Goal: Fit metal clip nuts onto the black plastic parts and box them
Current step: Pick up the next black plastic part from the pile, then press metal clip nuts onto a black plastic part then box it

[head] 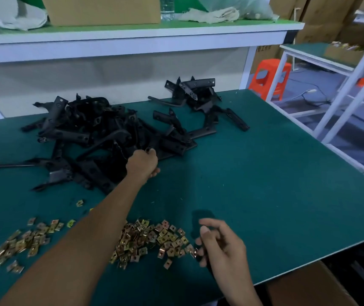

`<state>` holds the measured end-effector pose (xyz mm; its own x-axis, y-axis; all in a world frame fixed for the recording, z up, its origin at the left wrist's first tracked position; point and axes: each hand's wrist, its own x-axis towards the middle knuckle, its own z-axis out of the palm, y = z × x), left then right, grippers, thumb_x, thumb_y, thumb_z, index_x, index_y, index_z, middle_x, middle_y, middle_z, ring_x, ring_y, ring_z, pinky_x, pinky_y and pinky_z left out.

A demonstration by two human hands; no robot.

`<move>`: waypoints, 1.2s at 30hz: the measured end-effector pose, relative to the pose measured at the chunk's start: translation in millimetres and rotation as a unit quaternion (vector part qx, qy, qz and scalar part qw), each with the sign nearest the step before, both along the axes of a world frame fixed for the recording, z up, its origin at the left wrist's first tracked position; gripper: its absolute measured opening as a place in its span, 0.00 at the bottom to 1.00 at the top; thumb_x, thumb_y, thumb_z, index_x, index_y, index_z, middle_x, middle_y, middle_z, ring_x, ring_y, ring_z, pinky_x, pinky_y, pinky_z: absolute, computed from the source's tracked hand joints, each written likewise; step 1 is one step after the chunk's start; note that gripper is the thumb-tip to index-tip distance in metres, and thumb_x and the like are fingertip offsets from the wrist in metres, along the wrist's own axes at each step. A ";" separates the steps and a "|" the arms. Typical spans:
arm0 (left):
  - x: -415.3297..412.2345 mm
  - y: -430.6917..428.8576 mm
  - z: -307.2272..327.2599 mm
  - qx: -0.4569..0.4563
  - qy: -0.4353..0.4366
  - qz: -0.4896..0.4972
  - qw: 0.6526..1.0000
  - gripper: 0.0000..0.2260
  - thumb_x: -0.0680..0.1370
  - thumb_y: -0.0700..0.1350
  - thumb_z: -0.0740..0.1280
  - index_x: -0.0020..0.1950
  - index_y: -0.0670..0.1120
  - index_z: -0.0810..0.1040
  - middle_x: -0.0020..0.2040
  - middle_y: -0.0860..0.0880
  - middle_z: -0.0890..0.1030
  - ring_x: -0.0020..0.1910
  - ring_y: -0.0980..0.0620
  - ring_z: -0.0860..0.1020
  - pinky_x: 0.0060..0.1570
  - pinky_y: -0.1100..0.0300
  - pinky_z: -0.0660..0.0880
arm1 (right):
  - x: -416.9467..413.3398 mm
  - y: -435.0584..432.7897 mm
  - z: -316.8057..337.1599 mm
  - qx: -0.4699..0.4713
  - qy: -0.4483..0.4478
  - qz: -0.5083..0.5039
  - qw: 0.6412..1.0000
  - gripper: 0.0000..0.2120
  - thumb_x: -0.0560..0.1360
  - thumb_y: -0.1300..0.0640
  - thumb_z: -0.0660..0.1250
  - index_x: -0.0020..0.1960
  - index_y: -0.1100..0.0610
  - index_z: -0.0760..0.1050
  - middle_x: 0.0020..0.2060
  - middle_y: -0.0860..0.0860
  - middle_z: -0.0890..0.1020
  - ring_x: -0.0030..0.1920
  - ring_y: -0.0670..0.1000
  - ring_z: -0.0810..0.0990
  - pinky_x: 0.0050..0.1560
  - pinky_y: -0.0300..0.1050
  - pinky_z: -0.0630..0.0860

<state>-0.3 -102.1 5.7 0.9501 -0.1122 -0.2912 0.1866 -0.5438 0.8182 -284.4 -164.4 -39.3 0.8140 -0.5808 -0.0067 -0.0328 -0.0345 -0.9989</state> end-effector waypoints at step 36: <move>-23.5 -0.4 5.9 0.032 -0.077 -0.095 0.992 0.12 0.76 0.47 0.70 0.38 0.41 0.78 0.37 0.39 0.83 0.35 0.44 0.81 0.41 0.51 0.82 | 2.3 -0.2 2.7 0.027 -0.020 -0.028 0.999 0.08 0.82 0.60 0.66 0.50 0.50 0.82 0.35 0.53 0.83 0.32 0.49 0.80 0.30 0.43 0.76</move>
<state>-23.8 -102.5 11.6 0.9470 -0.2800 -0.1574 -0.0486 -0.6094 0.7914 -282.1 -164.6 -36.7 0.7798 -0.6259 -0.0072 0.0069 0.0201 -0.9998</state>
